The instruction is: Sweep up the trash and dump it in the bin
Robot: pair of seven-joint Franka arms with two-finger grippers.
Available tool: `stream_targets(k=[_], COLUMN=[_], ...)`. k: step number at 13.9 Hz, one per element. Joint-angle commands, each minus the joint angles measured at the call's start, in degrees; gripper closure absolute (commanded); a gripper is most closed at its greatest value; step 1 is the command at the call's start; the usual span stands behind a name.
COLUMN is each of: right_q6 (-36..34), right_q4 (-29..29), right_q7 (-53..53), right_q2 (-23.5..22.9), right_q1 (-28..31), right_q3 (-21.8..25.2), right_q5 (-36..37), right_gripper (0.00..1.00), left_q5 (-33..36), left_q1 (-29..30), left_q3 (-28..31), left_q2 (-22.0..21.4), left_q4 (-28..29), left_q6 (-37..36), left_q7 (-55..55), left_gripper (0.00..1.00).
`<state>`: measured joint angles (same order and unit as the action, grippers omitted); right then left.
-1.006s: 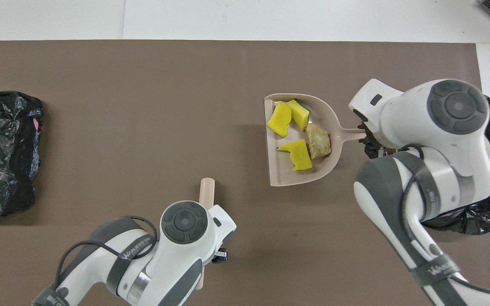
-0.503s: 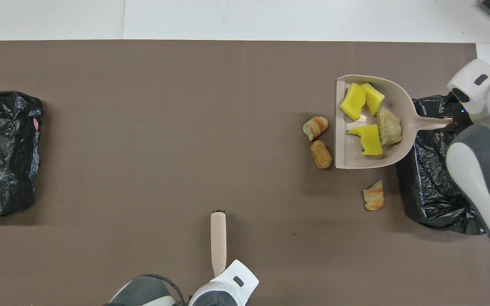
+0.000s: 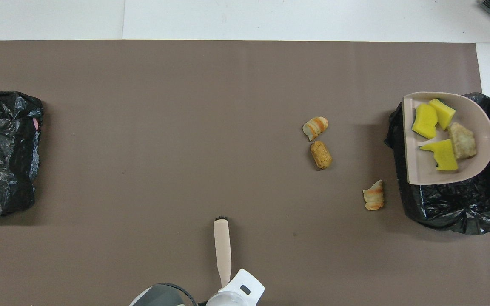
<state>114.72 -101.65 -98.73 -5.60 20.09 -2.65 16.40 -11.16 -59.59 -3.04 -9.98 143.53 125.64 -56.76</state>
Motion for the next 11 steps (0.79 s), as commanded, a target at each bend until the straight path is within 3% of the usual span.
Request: stream_targets(k=[1, 2, 3, 4, 5, 6, 8, 11], right_q6=[-1.7, -2.9, -3.7, -3.9, -3.8, -3.7, -3.6, -4.2], right_q4=[0.3, 0.0, -0.1, -0.6, -2.1, -4.0, -8.3, -10.9], right_q7=[-1.5, -1.0, -0.2, 0.7, 1.3, 3.6, 12.5, 22.0], right_q2=[1.2, 1.7, 1.8, 2.1, 3.1, 4.2, 7.1, 8.9], right_q1=[2.7, 2.7, 2.7, 2.8, 2.8, 2.7, 0.8, -3.3], right_q3=[-0.6, -0.6, -0.6, -0.6, -0.5, -0.6, -0.9, -0.8], right_q5=[4.9, 7.9, 11.2, 13.0, 15.0, 18.5, 28.1, 36.3], right_gripper=[1.0, 1.0, 1.0, 1.0, 1.0, 1.0, 1.0, 1.0], left_q5=[0.7, 0.7, 0.7, 0.7, 0.6, 0.6, 0.6, 1.9], left_q1=[-1.0, -0.9, -0.3, 0.0, 0.3, 1.0, 5.4, 13.6], left_q3=[0.7, 0.8, 0.8, 0.8, 0.9, 1.2, 1.4, 1.5], left_q2=[2.2, 2.2, 2.2, 2.3, 2.5, 2.4, 2.3, 2.4], left_q4=[-0.2, -0.8, -1.7, -2.5, -2.9, -3.2, -5.4, -9.3], left_q6=[0.8, 0.3, -1.0, -2.1, -2.3, -2.4, -4.2, -10.0], left_q7=[-0.8, -0.8, -0.6, -0.2, 0.9, 2.7, 7.5, 18.4], left_gripper=[1.0, 1.0, 0.82, 0.54, 0.07, 0.0, 0.0, 0.0])
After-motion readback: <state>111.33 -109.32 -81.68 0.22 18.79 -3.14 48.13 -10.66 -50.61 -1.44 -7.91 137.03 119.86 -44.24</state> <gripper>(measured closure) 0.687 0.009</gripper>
